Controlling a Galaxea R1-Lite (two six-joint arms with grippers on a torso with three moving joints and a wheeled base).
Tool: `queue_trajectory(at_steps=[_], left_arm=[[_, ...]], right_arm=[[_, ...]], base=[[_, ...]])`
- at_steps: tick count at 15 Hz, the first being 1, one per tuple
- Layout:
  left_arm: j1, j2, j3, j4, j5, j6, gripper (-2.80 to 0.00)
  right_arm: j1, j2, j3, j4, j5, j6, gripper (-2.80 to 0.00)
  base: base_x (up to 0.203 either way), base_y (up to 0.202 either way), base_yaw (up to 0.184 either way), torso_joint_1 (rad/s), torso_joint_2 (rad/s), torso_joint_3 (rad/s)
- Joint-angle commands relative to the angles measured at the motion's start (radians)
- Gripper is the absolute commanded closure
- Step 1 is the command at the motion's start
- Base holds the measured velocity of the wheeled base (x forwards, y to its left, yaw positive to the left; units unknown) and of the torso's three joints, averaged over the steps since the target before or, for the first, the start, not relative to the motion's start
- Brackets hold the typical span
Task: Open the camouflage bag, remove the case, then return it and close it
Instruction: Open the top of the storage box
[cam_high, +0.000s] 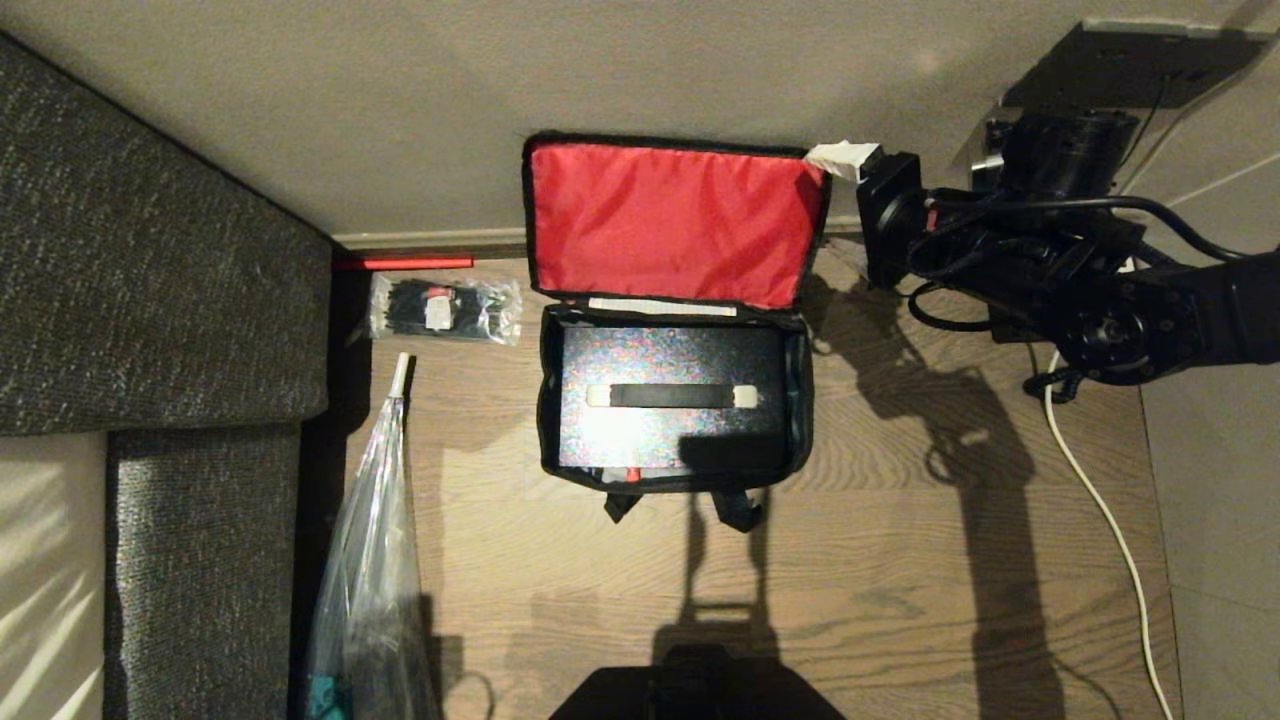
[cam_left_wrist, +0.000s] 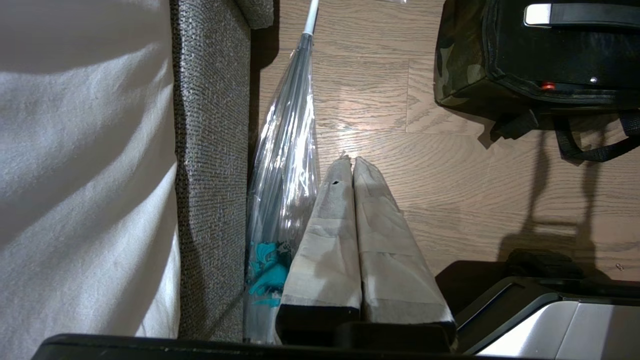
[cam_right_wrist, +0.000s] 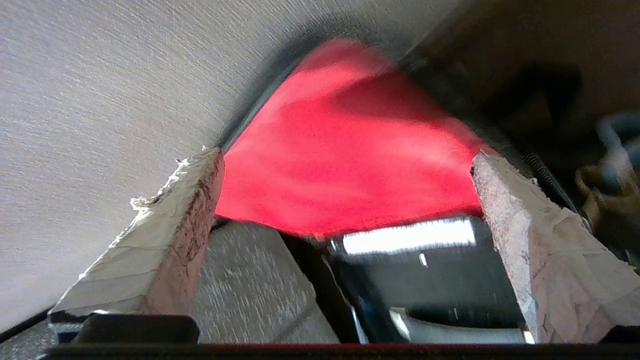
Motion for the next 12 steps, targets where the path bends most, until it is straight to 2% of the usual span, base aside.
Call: queue_trajectory(at_steps=[1, 2, 7, 8, 10, 12], left_arm=[[0.0, -0.002, 0.003, 0.0, 0.0, 0.0, 0.0], [0.0, -0.002, 0.003, 0.0, 0.0, 0.0, 0.0], [0.0, -0.002, 0.003, 0.0, 0.0, 0.0, 0.0], [0.0, -0.002, 0.003, 0.0, 0.0, 0.0, 0.0], [0.0, -0.002, 0.003, 0.0, 0.0, 0.0, 0.0], [0.0, -0.002, 0.003, 0.0, 0.0, 0.0, 0.0]], right_arm=[[-0.007, -0.004, 0.013, -0.049, 0.002, -0.001, -2.8], [-0.021, -0.009, 0.012, -0.052, 0.003, 0.0, 0.0], [-0.037, -0.029, 0.037, -0.089, 0.02, 0.002, 0.0], [-0.038, -0.052, 0.066, -0.097, 0.048, 0.0, 0.0], [-0.039, -0.146, 0.192, -0.109, 0.118, -0.002, 0.0], [-0.039, -0.295, 0.399, -0.107, 0.214, -0.026, 0.0]], base=[[0.0, 0.0, 0.0, 0.0, 0.0, 0.0], [0.0, 0.0, 0.0, 0.0, 0.0, 0.0], [0.0, 0.0, 0.0, 0.0, 0.0, 0.0], [0.0, 0.0, 0.0, 0.0, 0.0, 0.0], [0.0, 0.0, 0.0, 0.0, 0.0, 0.0], [0.0, 0.0, 0.0, 0.0, 0.0, 0.0]])
